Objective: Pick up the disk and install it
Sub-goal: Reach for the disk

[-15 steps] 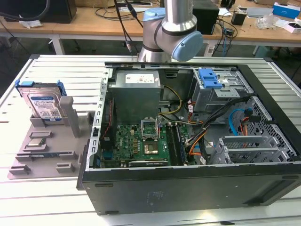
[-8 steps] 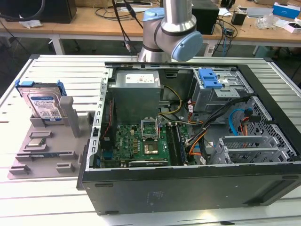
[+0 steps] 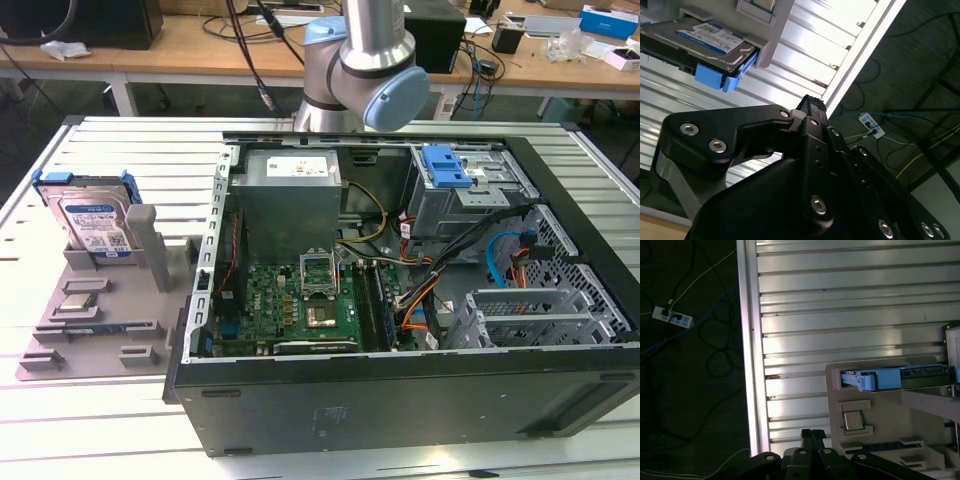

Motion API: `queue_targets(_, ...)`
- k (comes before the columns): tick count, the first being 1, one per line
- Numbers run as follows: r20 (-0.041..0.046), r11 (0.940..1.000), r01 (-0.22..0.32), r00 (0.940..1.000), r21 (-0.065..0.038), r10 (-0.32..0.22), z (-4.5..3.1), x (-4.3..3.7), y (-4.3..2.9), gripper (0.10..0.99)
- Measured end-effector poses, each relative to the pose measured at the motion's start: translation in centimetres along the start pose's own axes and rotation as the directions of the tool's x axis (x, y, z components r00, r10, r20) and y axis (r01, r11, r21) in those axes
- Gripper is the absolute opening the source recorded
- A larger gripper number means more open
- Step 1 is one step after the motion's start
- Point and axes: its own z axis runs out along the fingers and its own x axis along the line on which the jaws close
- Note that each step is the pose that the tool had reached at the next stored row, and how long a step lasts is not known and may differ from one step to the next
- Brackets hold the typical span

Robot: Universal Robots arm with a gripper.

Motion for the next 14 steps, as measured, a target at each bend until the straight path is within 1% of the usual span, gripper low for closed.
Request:
queue_targets(3,0.0000,1.0000,0.000,1.0000,0.000,0.000,0.00,0.39,-0.03,0.106)
queue_targets(5,0.0001,1.0000,0.000,1.0000,0.000,0.000,0.01,0.36,-0.02,0.106)
queue_targets(6,-0.0001,1.0000,0.000,1.0000,0.000,0.000,0.00,0.21,-0.01,0.106)
queue_targets(9,0.0000,1.0000,0.000,1.0000,0.000,0.000,0.02,-0.42,0.03,0.106)
queue_targets(12,-0.0003,1.0000,0.000,1.0000,0.000,0.000,0.07,-1.67,0.13,0.106)
queue_targets(14,-0.0005,1.0000,0.000,1.0000,0.000,0.000,0.08,-2.25,0.17,0.106)
